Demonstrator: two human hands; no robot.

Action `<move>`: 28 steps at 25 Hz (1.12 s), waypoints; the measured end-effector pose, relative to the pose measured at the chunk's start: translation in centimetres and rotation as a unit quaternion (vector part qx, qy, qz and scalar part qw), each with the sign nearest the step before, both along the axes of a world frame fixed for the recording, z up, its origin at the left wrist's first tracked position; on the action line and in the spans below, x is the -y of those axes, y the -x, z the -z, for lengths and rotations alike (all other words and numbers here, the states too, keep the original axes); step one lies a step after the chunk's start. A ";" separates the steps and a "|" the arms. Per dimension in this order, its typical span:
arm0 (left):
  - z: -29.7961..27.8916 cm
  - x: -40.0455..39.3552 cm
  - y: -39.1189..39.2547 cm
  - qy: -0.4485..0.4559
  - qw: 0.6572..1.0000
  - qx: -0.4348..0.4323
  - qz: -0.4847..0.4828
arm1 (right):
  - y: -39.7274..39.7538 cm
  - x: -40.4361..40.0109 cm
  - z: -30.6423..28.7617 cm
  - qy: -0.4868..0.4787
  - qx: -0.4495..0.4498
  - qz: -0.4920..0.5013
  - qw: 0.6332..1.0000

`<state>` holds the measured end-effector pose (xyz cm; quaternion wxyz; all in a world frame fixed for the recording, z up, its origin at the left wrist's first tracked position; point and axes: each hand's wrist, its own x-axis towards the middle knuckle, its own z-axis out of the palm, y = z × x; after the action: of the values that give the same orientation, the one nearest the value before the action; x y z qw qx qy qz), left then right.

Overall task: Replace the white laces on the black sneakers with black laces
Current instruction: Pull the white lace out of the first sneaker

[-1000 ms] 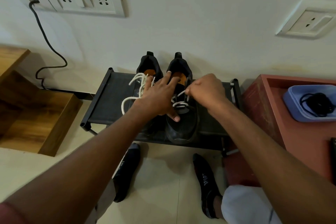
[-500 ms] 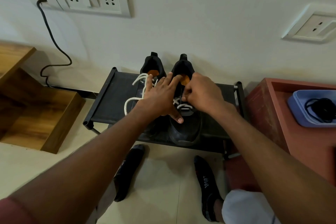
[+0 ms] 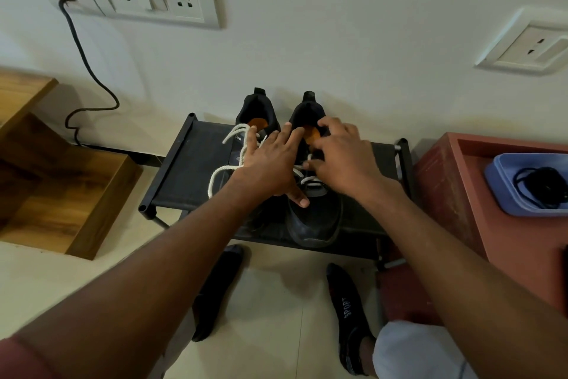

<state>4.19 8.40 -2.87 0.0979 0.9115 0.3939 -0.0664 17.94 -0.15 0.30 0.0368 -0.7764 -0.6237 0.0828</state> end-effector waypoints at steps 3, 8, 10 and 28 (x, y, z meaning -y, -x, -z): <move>-0.1 0.1 -0.1 0.001 1.000 -0.006 0.000 | 0.0 -0.8 0.5 0.015 -0.002 -0.014 1.000; -0.5 -0.1 0.0 0.009 1.000 -0.004 -0.003 | -1.0 -1.0 -1.4 -0.268 -0.315 0.169 0.895; -0.8 -0.2 0.0 0.015 1.000 -0.013 -0.005 | 0.0 -0.9 -1.5 -0.260 -0.438 0.174 0.843; -1.1 0.4 -0.1 0.012 1.000 -0.012 -0.012 | -0.4 -1.0 -0.4 -0.116 -0.139 0.112 0.977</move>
<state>4.24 8.03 -1.72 0.1048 0.9047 0.4050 -0.0812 18.33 0.82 0.67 0.2220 -0.8127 -0.5270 0.1121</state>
